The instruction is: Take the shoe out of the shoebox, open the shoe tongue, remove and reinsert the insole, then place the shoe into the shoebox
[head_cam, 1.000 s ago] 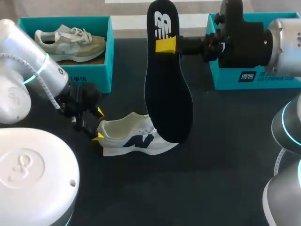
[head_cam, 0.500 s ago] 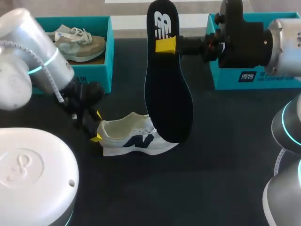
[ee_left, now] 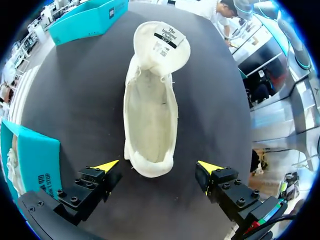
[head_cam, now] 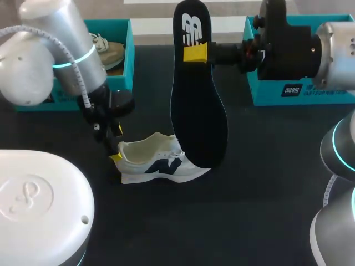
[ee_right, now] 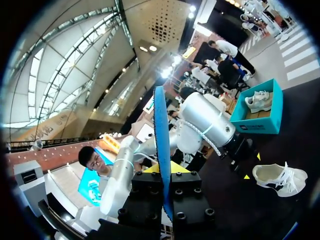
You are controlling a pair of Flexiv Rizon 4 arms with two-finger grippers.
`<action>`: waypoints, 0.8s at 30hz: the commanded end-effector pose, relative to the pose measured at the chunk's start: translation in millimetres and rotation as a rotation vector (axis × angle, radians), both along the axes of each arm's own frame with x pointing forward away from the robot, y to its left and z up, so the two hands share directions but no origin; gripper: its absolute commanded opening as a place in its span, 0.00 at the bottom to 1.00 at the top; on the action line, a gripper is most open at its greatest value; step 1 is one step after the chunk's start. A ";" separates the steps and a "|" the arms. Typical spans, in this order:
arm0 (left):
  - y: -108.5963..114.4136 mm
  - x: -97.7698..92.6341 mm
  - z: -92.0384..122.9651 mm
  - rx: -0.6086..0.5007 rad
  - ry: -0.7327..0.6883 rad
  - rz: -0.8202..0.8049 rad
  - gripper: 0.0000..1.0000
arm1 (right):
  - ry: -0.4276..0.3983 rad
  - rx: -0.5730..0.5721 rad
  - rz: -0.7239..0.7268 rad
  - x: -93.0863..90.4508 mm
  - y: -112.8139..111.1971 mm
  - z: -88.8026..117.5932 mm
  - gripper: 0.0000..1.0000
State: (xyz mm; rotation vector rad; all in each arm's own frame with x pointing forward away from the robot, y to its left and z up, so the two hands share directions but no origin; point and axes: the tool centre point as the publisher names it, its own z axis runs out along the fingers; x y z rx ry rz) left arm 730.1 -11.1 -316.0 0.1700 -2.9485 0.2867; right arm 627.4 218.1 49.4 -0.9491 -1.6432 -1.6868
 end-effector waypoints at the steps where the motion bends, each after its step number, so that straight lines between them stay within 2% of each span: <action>1: -4.1 -0.2 4.4 0.043 -0.002 -0.013 1.00 | 0.003 -0.002 -0.002 1.6 5.8 0.8 0.00; 12: -11.5 7.2 0.4 0.033 -0.011 -0.028 1.00 | 0.003 -0.002 -0.002 1.6 5.8 0.8 0.00; 20: -43.1 24.2 4.4 0.023 -0.063 -0.060 1.00 | 0.003 -0.002 -0.002 1.6 5.8 0.8 0.00; 24: -61.7 35.7 -5.3 0.031 -0.070 -0.082 1.00 | 0.003 -0.002 -0.002 1.6 5.8 0.8 0.00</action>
